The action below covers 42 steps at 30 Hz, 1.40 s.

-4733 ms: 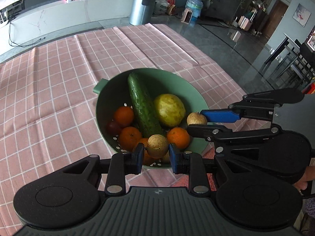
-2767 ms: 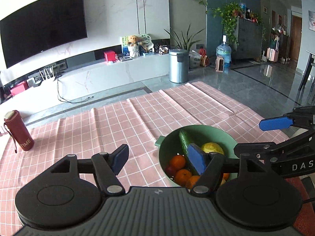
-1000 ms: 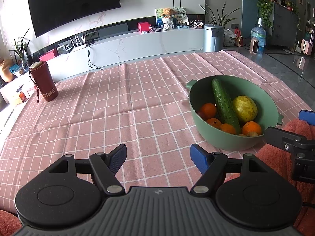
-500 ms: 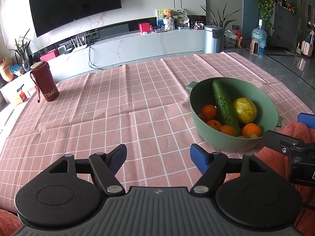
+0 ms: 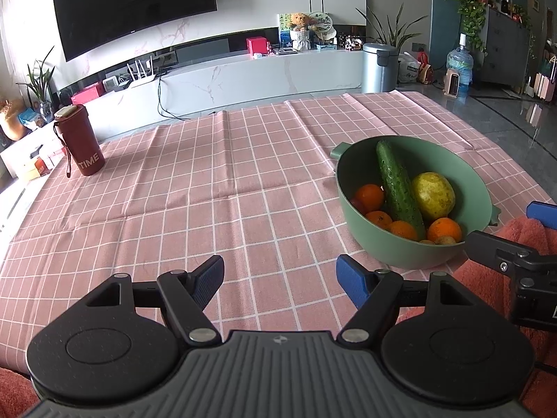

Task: Organize fruits

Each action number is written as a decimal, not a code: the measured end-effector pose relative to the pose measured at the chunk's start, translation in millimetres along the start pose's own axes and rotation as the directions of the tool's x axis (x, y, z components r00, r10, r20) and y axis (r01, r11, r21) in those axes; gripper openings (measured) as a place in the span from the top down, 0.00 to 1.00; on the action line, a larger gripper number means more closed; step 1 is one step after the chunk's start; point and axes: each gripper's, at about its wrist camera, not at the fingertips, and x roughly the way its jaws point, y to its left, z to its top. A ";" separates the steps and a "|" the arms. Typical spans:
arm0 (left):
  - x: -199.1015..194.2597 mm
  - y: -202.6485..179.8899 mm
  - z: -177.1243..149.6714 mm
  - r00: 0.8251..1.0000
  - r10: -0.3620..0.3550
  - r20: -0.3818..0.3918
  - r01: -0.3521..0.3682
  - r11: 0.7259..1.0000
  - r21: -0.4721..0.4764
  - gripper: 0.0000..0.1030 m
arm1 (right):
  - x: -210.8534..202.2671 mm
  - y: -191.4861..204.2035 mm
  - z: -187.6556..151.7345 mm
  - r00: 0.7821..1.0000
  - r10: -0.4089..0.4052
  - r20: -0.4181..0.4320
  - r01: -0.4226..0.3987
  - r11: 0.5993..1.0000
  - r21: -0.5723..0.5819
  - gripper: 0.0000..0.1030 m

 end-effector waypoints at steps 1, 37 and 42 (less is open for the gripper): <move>0.1 0.0 0.0 1.000 0.000 0.000 0.000 1.000 -0.001 0.16 | -0.1 -0.1 0.0 1.000 0.000 0.000 0.000 1.000 0.000 0.15; -6.2 -4.2 1.1 1.000 -0.009 0.016 0.009 1.000 0.002 0.16 | -0.2 -0.5 0.7 1.000 0.001 0.003 -0.001 1.000 0.007 0.14; -8.3 -5.6 2.2 1.000 -0.011 0.022 0.011 1.000 0.003 0.16 | -0.3 -0.6 0.6 1.000 0.001 0.003 -0.001 1.000 0.007 0.14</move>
